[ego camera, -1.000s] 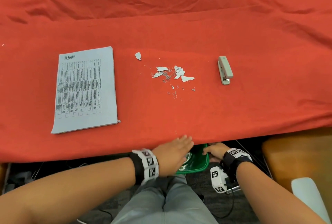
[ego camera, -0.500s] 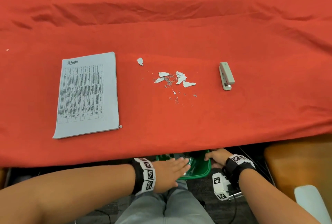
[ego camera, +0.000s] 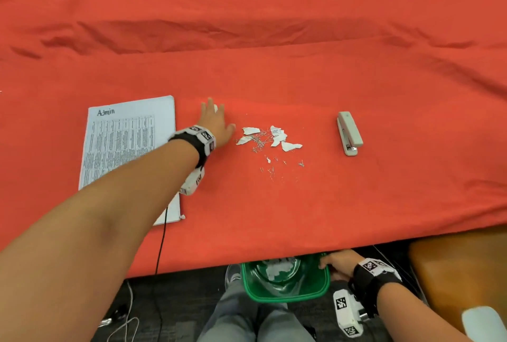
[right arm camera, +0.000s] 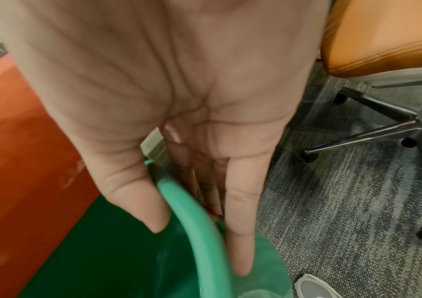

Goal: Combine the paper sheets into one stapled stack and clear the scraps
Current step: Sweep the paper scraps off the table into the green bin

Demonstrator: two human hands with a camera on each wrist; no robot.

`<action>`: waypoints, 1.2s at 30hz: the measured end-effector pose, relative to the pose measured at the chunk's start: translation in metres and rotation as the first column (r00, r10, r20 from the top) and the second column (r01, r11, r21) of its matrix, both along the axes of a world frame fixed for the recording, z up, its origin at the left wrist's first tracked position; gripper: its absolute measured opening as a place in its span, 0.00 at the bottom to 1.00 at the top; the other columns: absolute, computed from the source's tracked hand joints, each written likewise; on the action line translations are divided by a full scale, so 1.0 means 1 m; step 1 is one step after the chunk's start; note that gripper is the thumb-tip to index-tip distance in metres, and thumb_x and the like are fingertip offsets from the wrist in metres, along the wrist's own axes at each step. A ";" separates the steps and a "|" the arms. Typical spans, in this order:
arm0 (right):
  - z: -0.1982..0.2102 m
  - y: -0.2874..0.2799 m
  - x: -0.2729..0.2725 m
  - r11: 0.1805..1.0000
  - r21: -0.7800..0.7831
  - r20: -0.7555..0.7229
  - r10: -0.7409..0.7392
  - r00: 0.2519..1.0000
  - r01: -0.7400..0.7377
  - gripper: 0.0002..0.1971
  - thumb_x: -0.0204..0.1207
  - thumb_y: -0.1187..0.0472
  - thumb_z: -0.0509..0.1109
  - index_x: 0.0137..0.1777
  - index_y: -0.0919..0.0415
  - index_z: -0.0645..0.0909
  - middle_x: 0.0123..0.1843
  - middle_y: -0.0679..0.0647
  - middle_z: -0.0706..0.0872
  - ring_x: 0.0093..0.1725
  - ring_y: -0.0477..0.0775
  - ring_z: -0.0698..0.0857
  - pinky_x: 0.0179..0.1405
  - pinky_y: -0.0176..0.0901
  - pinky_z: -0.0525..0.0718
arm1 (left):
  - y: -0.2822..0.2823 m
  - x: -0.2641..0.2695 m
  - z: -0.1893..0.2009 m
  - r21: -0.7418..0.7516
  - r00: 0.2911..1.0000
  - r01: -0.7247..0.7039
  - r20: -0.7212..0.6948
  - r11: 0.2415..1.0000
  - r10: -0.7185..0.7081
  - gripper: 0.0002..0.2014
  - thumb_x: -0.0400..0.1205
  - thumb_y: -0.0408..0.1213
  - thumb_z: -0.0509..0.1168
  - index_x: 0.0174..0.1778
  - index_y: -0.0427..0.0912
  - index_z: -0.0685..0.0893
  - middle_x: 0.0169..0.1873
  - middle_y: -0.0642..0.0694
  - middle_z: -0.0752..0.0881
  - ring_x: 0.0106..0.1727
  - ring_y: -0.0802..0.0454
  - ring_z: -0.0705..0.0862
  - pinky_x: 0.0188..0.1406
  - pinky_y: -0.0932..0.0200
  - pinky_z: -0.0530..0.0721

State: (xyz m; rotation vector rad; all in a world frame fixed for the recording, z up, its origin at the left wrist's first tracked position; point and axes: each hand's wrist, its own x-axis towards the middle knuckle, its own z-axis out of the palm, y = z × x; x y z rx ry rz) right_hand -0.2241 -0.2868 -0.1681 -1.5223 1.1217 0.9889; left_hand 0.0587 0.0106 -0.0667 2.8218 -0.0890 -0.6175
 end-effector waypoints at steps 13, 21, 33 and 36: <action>0.006 0.001 0.003 0.995 -0.065 -0.023 0.079 0.997 -0.081 0.11 0.65 0.76 0.72 0.49 0.73 0.84 0.57 0.72 0.87 0.55 0.69 0.88 0.53 0.62 0.88 | -0.035 -0.072 -0.025 -0.076 0.911 0.389 -0.116 0.918 -0.395 0.43 0.84 0.56 0.55 0.84 0.37 0.39 0.83 0.37 0.34 0.84 0.39 0.35 0.84 0.45 0.42; 0.015 0.005 0.004 0.999 -0.026 -0.004 0.036 0.999 -0.037 0.07 0.66 0.80 0.69 0.40 0.70 0.82 0.56 0.76 0.86 0.55 0.72 0.87 0.54 0.62 0.88 | -0.054 -0.186 -0.007 -0.244 0.654 0.690 -0.193 0.682 -0.731 0.37 0.85 0.56 0.51 0.84 0.44 0.42 0.84 0.44 0.38 0.84 0.49 0.38 0.84 0.50 0.47; -0.012 -0.015 -0.007 0.999 -0.017 0.017 0.043 0.999 -0.043 0.24 0.46 0.70 0.76 0.47 0.73 0.84 0.52 0.72 0.89 0.49 0.69 0.90 0.48 0.67 0.89 | -0.005 -0.058 -0.029 0.043 0.979 0.194 -0.072 0.980 -0.191 0.36 0.86 0.51 0.53 0.84 0.37 0.45 0.83 0.35 0.40 0.84 0.36 0.40 0.84 0.45 0.45; -0.006 -0.011 -0.004 0.999 -0.029 0.016 0.044 0.999 -0.043 0.14 0.55 0.74 0.74 0.43 0.72 0.84 0.54 0.72 0.87 0.52 0.70 0.89 0.50 0.66 0.88 | -0.023 -0.081 -0.029 -0.010 0.958 0.274 -0.083 0.962 -0.274 0.38 0.86 0.52 0.52 0.83 0.35 0.43 0.83 0.35 0.37 0.84 0.37 0.38 0.84 0.45 0.44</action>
